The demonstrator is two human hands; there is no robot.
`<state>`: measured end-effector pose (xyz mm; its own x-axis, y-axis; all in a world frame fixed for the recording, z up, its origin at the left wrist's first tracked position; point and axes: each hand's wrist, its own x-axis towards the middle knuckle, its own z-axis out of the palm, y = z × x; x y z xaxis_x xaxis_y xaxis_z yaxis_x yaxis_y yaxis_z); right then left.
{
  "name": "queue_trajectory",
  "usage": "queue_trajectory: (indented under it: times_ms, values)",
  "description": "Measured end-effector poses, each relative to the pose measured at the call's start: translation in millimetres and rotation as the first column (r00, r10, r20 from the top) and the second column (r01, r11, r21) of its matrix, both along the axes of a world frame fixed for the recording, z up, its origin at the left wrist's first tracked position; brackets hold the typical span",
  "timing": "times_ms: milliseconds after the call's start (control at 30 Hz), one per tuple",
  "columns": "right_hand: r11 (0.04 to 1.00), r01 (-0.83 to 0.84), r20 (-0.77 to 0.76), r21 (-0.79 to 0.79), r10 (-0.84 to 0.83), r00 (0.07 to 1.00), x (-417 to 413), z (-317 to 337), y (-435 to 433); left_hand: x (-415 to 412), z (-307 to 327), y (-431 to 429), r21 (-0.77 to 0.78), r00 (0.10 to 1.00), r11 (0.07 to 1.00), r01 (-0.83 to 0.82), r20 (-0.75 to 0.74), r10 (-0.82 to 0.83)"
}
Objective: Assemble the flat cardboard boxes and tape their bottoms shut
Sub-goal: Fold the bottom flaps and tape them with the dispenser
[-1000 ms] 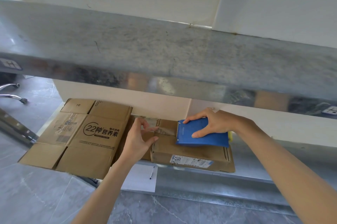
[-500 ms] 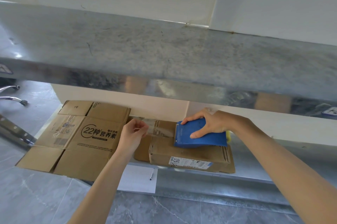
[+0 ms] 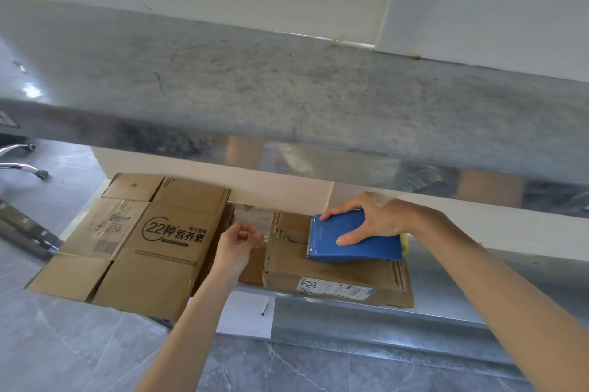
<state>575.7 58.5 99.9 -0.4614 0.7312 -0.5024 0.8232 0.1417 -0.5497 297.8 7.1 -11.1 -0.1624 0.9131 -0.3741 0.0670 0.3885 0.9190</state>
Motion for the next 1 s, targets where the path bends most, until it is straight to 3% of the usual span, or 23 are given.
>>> queue_trajectory:
  times_ms: [133,433,633,767,1000]
  values:
    - [1.000,0.002,0.002,0.005,-0.002,1.000,0,0,-1,12,-13,-5,0.064,0.995,0.998,-0.001,-0.103,0.008]
    - [1.000,0.022,-0.019,-0.006,-0.022,1.000,1,-2,-2,24,-33,-17,0.198,0.994,0.978,-0.069,-0.068,0.084]
    - [1.000,0.021,-0.018,-0.003,-0.021,1.000,1,-4,-2,18,-39,-11,0.278,0.958,0.960,-0.025,-0.267,0.102]
    - [0.999,0.033,-0.033,-0.008,-0.033,0.999,2,-6,-3,17,-35,-2,0.363,0.946,0.932,0.002,-0.303,0.116]
    - [1.000,0.024,-0.006,-0.013,-0.024,1.000,1,-5,-1,18,-42,-1,0.359,0.948,0.933,0.001,-0.297,0.113]
